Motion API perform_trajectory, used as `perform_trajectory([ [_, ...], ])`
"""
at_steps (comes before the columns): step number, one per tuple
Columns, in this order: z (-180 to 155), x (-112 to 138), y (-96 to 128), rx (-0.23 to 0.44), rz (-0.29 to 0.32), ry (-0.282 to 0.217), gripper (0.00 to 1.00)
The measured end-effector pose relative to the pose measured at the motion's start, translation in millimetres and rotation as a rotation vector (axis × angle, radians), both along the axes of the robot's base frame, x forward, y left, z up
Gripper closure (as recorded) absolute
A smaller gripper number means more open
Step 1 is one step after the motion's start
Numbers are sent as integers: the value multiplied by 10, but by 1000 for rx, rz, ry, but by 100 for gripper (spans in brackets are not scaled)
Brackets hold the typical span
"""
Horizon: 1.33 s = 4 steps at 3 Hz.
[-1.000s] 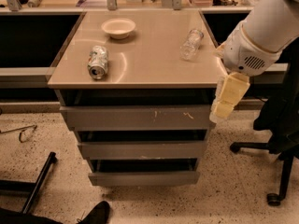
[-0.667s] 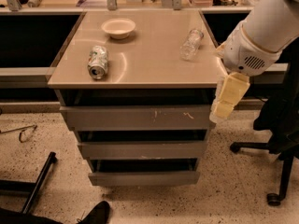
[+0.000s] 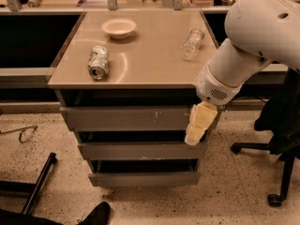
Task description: Open top drawer
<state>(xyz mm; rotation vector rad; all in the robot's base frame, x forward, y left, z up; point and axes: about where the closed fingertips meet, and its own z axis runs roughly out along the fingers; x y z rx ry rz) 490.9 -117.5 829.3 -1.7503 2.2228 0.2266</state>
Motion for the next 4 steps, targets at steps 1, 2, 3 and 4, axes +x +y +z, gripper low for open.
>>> perform_trajectory([
  [1, -1, 0, 0, 0, 0, 0, 0],
  [2, -449, 23, 61, 38, 0, 48, 0],
  [3, -963, 117, 154, 187, 12, 66, 0],
  [4, -965, 118, 156, 187, 13, 66, 0],
])
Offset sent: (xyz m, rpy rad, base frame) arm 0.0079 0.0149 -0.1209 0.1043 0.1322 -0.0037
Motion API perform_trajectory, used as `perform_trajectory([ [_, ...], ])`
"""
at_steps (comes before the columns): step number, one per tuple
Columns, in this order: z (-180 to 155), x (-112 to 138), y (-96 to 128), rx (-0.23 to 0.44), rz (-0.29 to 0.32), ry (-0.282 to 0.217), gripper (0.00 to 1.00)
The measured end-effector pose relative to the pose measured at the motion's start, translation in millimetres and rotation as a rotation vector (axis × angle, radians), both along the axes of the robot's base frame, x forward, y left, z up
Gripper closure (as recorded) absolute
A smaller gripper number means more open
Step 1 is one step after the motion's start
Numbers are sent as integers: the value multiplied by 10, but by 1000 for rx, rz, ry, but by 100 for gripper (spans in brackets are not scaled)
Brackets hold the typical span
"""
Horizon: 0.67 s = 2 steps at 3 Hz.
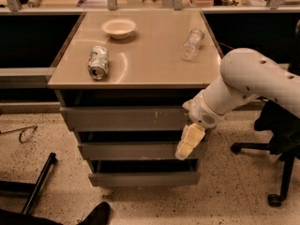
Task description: Open top drawer
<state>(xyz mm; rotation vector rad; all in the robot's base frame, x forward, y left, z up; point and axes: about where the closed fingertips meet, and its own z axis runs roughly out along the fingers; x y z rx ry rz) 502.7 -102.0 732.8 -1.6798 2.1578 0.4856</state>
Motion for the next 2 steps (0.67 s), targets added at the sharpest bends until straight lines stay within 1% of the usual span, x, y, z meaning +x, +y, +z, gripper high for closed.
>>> perform_trajectory([
  [1, -27, 167, 16, 31, -7, -79, 0],
  [2, -108, 610, 69, 54, -20, -215, 0],
])
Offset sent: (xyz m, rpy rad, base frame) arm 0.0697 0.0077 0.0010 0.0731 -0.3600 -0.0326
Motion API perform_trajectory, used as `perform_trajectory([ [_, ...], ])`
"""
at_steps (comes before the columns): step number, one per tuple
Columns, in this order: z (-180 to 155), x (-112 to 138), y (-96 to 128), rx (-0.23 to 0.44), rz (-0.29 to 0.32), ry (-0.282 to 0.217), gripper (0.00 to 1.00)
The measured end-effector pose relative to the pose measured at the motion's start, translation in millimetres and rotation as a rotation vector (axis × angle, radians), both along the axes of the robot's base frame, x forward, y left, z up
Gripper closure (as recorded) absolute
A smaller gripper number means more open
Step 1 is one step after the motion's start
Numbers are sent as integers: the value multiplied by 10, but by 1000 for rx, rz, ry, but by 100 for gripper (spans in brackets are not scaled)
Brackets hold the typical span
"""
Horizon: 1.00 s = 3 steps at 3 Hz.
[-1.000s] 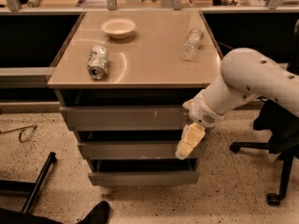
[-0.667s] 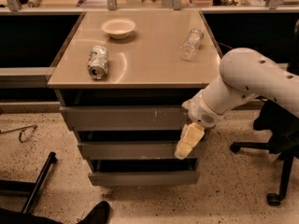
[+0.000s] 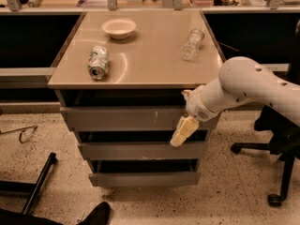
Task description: Open top drawer
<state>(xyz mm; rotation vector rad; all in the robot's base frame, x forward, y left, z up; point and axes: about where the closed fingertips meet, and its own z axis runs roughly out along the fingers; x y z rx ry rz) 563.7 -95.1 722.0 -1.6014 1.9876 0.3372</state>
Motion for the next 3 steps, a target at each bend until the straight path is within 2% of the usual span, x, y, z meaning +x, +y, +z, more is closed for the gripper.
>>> perform_trajectory([
  [1, 0, 0, 0, 0, 0, 0, 0],
  [3, -523, 222, -36, 56, -35, 55, 0],
])
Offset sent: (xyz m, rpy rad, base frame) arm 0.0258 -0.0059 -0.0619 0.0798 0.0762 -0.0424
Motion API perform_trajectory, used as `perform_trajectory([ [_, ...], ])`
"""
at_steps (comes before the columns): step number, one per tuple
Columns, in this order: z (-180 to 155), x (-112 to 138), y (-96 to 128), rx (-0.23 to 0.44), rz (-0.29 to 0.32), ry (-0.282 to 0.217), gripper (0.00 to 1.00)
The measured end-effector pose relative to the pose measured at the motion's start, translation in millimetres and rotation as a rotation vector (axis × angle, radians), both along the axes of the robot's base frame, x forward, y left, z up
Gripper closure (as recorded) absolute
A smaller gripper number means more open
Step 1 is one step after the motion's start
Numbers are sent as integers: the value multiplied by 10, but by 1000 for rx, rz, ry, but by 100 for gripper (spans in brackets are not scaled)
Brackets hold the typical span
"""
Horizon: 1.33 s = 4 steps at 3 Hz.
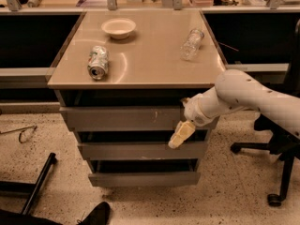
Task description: Open top drawer
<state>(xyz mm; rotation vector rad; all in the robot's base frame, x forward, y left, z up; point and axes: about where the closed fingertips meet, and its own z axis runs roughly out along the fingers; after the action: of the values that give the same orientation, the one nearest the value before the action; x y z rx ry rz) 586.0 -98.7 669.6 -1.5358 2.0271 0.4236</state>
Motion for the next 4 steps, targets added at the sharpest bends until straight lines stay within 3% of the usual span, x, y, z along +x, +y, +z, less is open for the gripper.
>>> perform_trajectory([
  [1, -138, 149, 19, 13, -12, -3, 0],
  [2, -151, 262, 149, -1, 13, -12, 0],
  [3, -194, 195, 217, -10, 52, 12, 0],
  [4, -260, -32, 155, -17, 68, 58, 0],
])
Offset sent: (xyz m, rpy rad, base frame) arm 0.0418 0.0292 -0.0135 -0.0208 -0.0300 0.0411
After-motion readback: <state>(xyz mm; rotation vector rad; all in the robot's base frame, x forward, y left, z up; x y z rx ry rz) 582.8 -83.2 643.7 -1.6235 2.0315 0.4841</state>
